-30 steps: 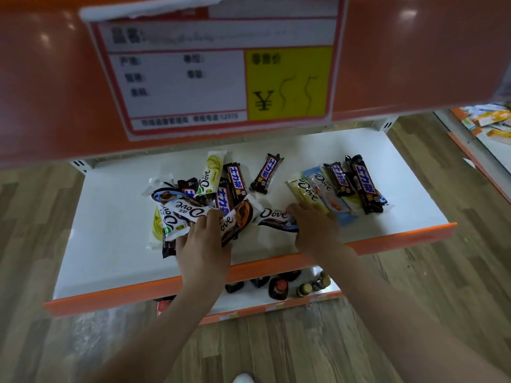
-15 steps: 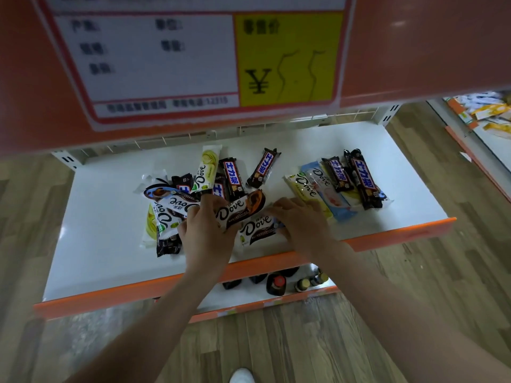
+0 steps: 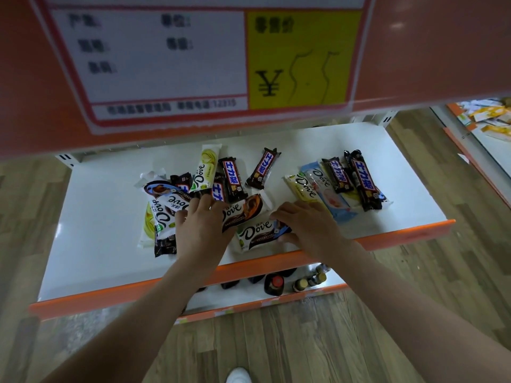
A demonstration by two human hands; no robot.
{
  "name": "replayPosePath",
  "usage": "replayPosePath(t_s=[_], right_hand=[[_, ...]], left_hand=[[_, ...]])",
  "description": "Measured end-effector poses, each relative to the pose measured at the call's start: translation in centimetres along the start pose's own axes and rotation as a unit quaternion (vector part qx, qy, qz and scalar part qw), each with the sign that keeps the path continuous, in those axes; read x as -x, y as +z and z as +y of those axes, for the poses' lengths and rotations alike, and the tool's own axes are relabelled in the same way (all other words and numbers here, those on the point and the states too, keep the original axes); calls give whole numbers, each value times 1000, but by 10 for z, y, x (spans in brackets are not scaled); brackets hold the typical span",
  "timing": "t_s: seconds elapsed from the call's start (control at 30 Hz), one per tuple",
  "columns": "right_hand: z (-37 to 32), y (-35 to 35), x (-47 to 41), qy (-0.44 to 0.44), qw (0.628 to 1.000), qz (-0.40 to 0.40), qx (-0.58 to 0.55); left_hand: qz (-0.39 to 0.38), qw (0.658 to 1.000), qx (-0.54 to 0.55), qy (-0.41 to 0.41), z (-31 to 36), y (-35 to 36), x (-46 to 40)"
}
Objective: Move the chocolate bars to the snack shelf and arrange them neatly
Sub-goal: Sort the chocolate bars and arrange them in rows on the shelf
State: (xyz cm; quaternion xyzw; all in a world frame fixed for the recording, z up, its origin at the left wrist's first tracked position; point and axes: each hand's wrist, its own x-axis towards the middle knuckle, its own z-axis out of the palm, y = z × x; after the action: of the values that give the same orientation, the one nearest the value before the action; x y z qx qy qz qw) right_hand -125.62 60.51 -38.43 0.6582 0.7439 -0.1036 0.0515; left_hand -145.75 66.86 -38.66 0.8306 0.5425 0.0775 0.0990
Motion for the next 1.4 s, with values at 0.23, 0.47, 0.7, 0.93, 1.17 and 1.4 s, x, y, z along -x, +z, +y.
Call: replayPosePath(t_s=[0.23,0.47,0.7,0.93,1.17,1.4], right_hand=[[1,-12,24,-21,995,97,-13],[-15,-32,44,-42,986,161,6],[-26,-56,83,-31,985,166,15],[-37,-80,135,-36,973,221,45],[-49,-129,180,-55,954,285,76],[-66,-180,218,-75,935,330,104]], left_hand=[[22,998,52,28,0,-18,1],[29,995,91,42,14,-40,13],[38,989,121,77,28,-69,42],[43,984,137,102,52,-116,82],[85,981,136,111,72,-169,115],[131,976,114,134,88,-226,151]])
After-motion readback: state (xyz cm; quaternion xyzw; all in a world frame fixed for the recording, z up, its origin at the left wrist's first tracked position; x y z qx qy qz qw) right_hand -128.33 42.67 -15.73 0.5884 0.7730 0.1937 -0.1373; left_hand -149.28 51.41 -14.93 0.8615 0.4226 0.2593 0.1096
